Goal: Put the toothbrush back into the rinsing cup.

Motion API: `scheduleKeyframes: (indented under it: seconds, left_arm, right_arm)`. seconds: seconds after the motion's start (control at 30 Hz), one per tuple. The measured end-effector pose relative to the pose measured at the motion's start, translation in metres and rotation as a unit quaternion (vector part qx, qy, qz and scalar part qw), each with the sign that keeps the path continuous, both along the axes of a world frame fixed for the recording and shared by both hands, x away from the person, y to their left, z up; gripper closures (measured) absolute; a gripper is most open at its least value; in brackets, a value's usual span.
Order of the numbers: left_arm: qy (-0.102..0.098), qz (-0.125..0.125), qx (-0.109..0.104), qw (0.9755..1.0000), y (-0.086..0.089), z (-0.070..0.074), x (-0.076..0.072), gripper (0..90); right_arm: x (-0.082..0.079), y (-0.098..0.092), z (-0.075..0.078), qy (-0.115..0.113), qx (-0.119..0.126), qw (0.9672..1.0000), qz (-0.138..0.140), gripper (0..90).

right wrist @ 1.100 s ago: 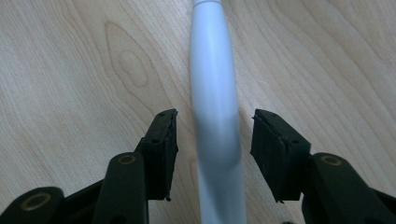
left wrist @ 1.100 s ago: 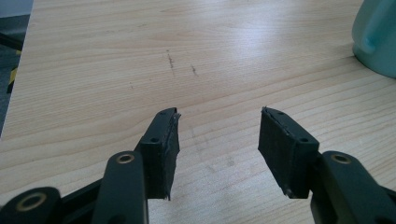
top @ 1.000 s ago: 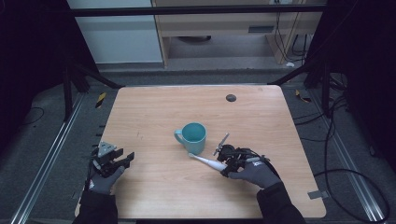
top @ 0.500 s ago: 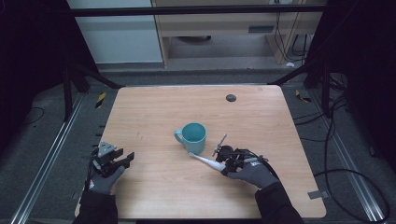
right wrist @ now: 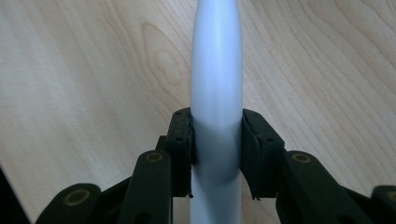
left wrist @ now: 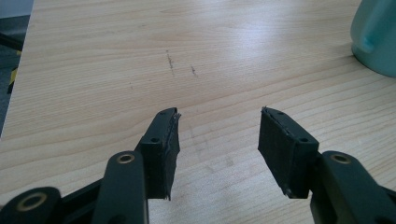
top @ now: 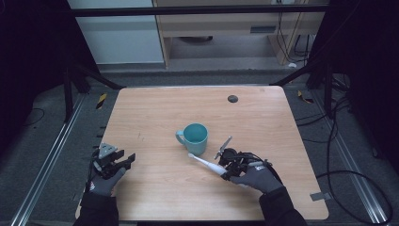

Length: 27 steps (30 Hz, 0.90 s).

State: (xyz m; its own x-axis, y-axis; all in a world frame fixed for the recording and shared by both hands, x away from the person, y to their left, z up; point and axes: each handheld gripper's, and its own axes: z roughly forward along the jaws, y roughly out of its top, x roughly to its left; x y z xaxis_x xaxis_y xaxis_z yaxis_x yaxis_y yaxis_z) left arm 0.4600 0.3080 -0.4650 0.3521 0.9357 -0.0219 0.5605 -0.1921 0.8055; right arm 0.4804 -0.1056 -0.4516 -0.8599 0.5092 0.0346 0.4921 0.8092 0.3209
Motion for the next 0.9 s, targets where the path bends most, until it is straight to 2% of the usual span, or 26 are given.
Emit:
scheduleKeyframes:
  seconds: [0.1, 0.13, 0.17, 0.23, 0.27, 0.33, 0.37, 0.4, 0.43, 0.47, 0.5, 0.53, 0.57, 0.6, 0.63, 0.67, 0.7, 0.73, 0.77, 0.8, 0.83, 0.87, 0.9]
  left_arm:
    - [0.000, 0.000, 0.001, 1.0000, 0.000, 0.000, 0.000, 47.3]
    - [0.000, 0.000, 0.001, 1.0000, 0.000, 0.000, 0.000, 47.3]
    - [0.000, 0.000, 0.001, 1.0000, 0.000, 0.000, 0.000, 47.3]
    - [0.000, 0.000, 0.001, 1.0000, 0.000, 0.000, 0.000, 47.3]
    - [-0.001, 0.000, 0.001, 1.0000, 0.000, 0.000, 0.000, 47.3]
    - [0.000, 0.001, 0.000, 1.0000, 0.000, 0.000, 0.000, 47.4]
    - [0.000, 0.001, 0.000, 1.0000, 0.000, 0.000, 0.000, 47.4]
    - [0.000, 0.001, 0.001, 1.0000, 0.000, 0.000, 0.000, 47.4]
    - [0.000, 0.001, 0.001, 1.0000, 0.000, 0.000, 0.000, 47.4]
    - [0.000, 0.001, 0.000, 1.0000, 0.000, 0.000, 0.000, 47.4]
    - [0.000, 0.001, 0.000, 1.0000, 0.000, 0.000, 0.000, 47.4]
    - [-0.001, 0.001, 0.000, 1.0000, 0.000, 0.000, 0.000, 47.4]
    - [-0.001, 0.001, 0.001, 1.0000, 0.000, 0.000, 0.000, 47.4]
    - [-0.001, 0.001, 0.001, 1.0000, 0.000, 0.000, 0.000, 47.4]
    - [-0.001, 0.001, 0.001, 1.0000, 0.000, 0.000, 0.000, 47.5]
    - [-0.001, 0.001, 0.001, 1.0000, 0.000, 0.000, 0.000, 47.5]
    - [-0.001, 0.001, 0.001, 1.0000, 0.000, 0.000, 0.000, 47.5]
    - [-0.001, 0.002, 0.001, 1.0000, 0.000, 0.000, 0.000, 47.5]
    - [-0.001, 0.002, 0.001, 1.0000, 0.000, 0.000, 0.000, 47.5]
    - [-0.001, 0.002, 0.001, 1.0000, 0.000, 0.000, 0.000, 47.5]
    - [0.000, 0.002, 0.001, 1.0000, 0.000, -0.001, 0.000, 47.5]
    - [0.000, 0.002, 0.001, 1.0000, 0.000, -0.001, 0.000, 47.5]
    - [0.000, 0.002, 0.001, 1.0000, 0.000, -0.001, 0.000, 47.5]
  right_arm:
    - [-0.006, -0.006, 0.007, -0.004, 0.030, 0.9995, -0.006, 66.3]
    - [-0.006, -0.006, 0.007, -0.004, 0.030, 0.9995, -0.006, 66.3]
    - [-0.009, -0.009, 0.012, -0.013, 0.049, 0.9987, -0.010, 66.3]
    - [-0.011, -0.010, 0.014, -0.016, 0.057, 0.9982, -0.011, 66.3]
    - [-0.014, -0.012, 0.022, -0.026, 0.080, 0.9964, -0.013, 66.3]
    - [-0.016, -0.013, 0.025, -0.031, 0.090, 0.9954, -0.015, 66.3]
    - [-0.018, -0.015, 0.031, -0.042, 0.110, 0.9929, -0.018, 66.3]
    - [-0.018, -0.016, 0.034, -0.047, 0.120, 0.9915, -0.020, 66.3]
    - [-0.018, -0.016, 0.034, -0.047, 0.120, 0.9915, -0.020, 66.3]
    - [-0.019, -0.018, 0.040, -0.063, 0.138, 0.9881, -0.023, 66.3]
    - [-0.019, -0.018, 0.042, -0.067, 0.149, 0.9862, -0.029, 66.3]
    - [-0.019, -0.018, 0.042, -0.067, 0.149, 0.9862, -0.029, 66.3]
    - [-0.019, -0.018, 0.044, -0.073, 0.156, 0.9845, -0.033, 66.3]
    - [-0.019, -0.019, 0.045, -0.081, 0.167, 0.9818, -0.040, 66.3]
    - [-0.018, -0.018, 0.048, -0.098, 0.181, 0.9773, -0.053, 66.3]
    - [-0.017, -0.018, 0.049, -0.105, 0.187, 0.9748, -0.061, 66.3]
    - [-0.017, -0.018, 0.049, -0.105, 0.187, 0.9748, -0.061, 66.3]
    - [-0.016, -0.018, 0.050, -0.110, 0.195, 0.9723, -0.067, 66.3]
    - [-0.014, -0.018, 0.054, -0.130, 0.210, 0.9652, -0.087, 66.3]
    - [-0.014, -0.018, 0.054, -0.130, 0.210, 0.9652, -0.087, 66.3]
    - [-0.013, -0.019, 0.056, -0.138, 0.216, 0.9616, -0.098, 66.3]
    - [-0.011, -0.019, 0.059, -0.154, 0.226, 0.9551, -0.114, 66.3]
    - [-0.010, -0.019, 0.061, -0.164, 0.232, 0.9508, -0.124, 66.3]
